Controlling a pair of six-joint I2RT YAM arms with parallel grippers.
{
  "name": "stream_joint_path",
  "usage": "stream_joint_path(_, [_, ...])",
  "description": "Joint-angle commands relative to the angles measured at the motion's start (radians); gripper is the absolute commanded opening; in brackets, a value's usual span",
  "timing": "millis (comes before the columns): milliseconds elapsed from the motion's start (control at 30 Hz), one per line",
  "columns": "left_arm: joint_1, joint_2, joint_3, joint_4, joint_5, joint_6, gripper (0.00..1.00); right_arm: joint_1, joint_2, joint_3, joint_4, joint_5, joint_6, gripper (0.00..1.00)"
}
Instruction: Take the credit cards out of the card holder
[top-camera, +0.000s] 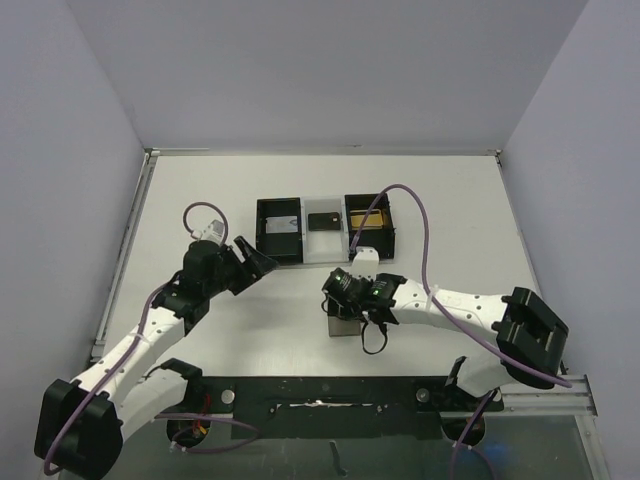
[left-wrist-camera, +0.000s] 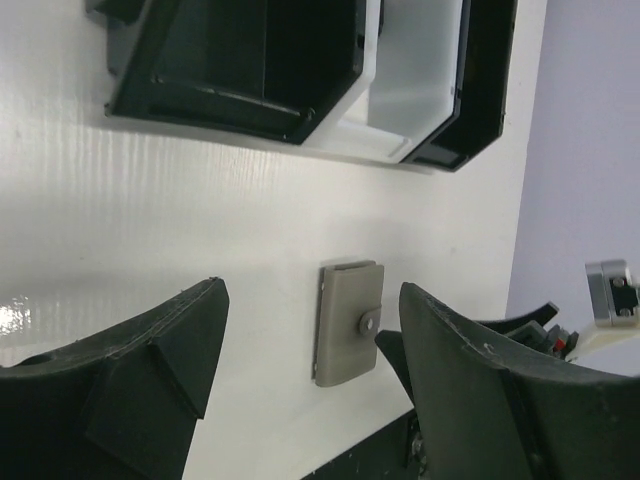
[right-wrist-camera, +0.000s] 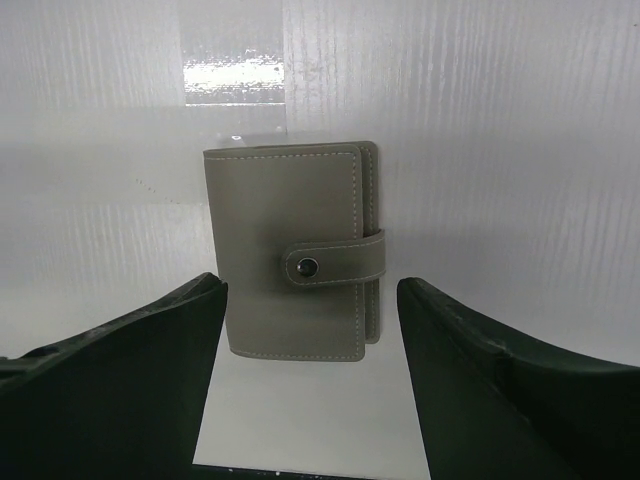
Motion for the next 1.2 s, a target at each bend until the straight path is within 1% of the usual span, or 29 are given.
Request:
stream_joint_path(0, [-0.047, -0.025, -0.017, 0.084, 0.028, -0.028, 0.67, 0.008, 0.034, 0.048, 0.003, 0.035, 0.026, 0.68])
stream_joint_path(100, [-0.088, -0.009, -0.007, 0.062, 0.000, -0.017, 0.67, 0.016, 0.044, 0.043, 0.011, 0.034, 0.039, 0.66])
stream_joint_path(333, [-0.170, 0.046, 0.039, 0.029, -0.030, 0.031, 0.65, 0.010, 0.064, 0.032, 0.074, 0.015, 0.003, 0.62])
stream_joint_path(400, [-0.181, 0.072, 0.047, 0.017, -0.032, 0.043, 0.64, 0.007, 0.085, 0.036, 0.062, -0.003, 0.064, 0.63])
stream_joint_path(467, [-0.185, 0.091, 0.050, 0.012, -0.027, 0.044, 0.64, 0.006, 0.114, 0.031, 0.053, -0.019, 0.080, 0.62])
stream_joint_path(600, [-0.211, 0.103, 0.027, 0.041, -0.022, 0.010, 0.62, 0.004, 0.167, 0.041, -0.033, 0.005, 0.103, 0.56])
stream_joint_path(733, [-0.248, 0.119, 0.010, 0.084, -0.026, -0.015, 0.61, 0.003, 0.165, 0.035, -0.033, 0.012, 0.106, 0.46])
stream_joint_path(867, [-0.291, 0.183, 0.042, 0.086, -0.026, 0.002, 0.60, -0.009, 0.124, -0.001, 0.049, -0.020, 0.067, 0.36])
stream_joint_path(900, [-0.303, 0.204, 0.054, 0.083, -0.027, 0.010, 0.60, -0.018, 0.110, -0.018, 0.075, -0.042, 0.060, 0.35])
stream_joint_path(1000, [-0.331, 0.261, 0.080, 0.088, -0.025, 0.017, 0.59, -0.063, 0.065, -0.089, 0.189, -0.142, 0.047, 0.26])
stream_joint_path(1167, [-0.381, 0.347, 0.108, 0.127, -0.018, 0.011, 0.59, -0.124, -0.030, -0.212, 0.347, -0.256, 0.062, 0.22])
